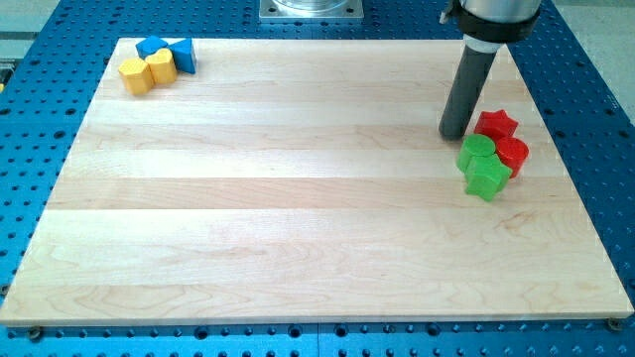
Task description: Put the red blocks above the green blocks
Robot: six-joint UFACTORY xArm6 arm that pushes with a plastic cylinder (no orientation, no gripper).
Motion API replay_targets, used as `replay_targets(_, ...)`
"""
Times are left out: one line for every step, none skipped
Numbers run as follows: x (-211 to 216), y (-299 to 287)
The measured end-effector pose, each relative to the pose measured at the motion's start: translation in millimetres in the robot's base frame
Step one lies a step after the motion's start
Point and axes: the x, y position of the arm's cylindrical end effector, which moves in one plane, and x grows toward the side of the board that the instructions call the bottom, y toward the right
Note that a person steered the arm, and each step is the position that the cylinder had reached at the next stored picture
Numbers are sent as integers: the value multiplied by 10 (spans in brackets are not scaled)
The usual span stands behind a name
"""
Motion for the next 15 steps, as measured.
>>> replay_targets(-252,353)
replay_targets(-86,909)
replay_targets(708,1097)
replay_targets(861,829)
replay_targets(744,459)
replay_targets(578,398)
replay_targets(560,597)
replay_targets(431,818)
replay_targets(136,470)
replay_targets(-15,195)
replay_targets(73,456)
replay_targets(335,451)
replay_targets(681,427)
replay_targets(947,352)
replay_targets(1085,379)
